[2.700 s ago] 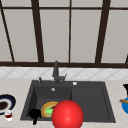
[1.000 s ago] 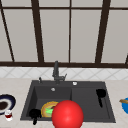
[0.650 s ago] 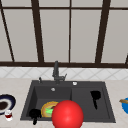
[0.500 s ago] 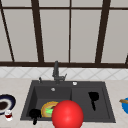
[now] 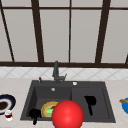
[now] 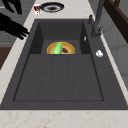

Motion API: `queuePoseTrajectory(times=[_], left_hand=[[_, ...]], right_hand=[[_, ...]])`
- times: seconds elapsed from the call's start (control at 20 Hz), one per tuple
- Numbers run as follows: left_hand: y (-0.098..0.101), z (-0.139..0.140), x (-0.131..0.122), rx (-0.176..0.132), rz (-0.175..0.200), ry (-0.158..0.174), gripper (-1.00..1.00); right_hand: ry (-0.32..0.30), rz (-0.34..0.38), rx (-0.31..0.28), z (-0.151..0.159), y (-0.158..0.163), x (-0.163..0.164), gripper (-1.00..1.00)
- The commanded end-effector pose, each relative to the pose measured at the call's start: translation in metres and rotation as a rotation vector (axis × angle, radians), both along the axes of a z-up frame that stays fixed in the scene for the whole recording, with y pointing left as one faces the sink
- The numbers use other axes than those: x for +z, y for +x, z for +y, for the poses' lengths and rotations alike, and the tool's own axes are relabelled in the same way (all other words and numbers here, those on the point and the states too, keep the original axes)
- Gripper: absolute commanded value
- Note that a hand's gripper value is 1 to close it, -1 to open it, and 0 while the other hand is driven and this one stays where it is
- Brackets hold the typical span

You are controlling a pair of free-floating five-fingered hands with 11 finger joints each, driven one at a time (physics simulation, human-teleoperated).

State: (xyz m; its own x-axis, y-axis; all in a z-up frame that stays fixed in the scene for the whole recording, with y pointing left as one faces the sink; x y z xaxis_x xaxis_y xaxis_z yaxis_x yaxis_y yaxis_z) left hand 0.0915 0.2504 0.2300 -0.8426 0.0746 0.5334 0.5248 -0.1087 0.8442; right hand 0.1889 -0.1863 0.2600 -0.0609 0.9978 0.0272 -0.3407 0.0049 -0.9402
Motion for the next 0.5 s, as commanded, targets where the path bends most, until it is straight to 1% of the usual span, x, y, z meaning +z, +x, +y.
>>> queuePoseTrajectory(times=[0.0,0.05,0.15,0.2,0.25,0.3,0.45], left_hand=[[0.000,0.000,0.000,0.000,0.000,0.000,0.00],[0.000,0.000,0.000,0.000,0.000,0.000,0.00],[0.000,0.000,0.000,0.000,0.000,0.000,0.00],[0.000,0.000,0.000,0.000,0.000,0.000,0.00],[0.000,0.000,0.000,0.000,0.000,0.000,0.00],[0.000,0.000,0.000,0.000,0.000,0.000,0.00],[0.000,0.000,0.000,0.000,0.000,0.000,0.00]], right_hand=[[0.028,-0.030,0.015,0.001,-0.024,0.007,-1.00],[0.026,-0.034,0.024,0.003,-0.027,0.007,-1.00],[0.024,-0.005,0.037,0.006,-0.031,0.006,-1.00],[0.014,-0.009,0.015,0.008,-0.028,0.006,-1.00],[0.017,-0.030,-0.007,0.005,-0.029,0.008,-1.00],[0.015,-0.003,0.013,0.006,-0.027,0.006,-1.00],[0.017,0.002,0.015,0.019,-0.024,0.005,-1.00]])
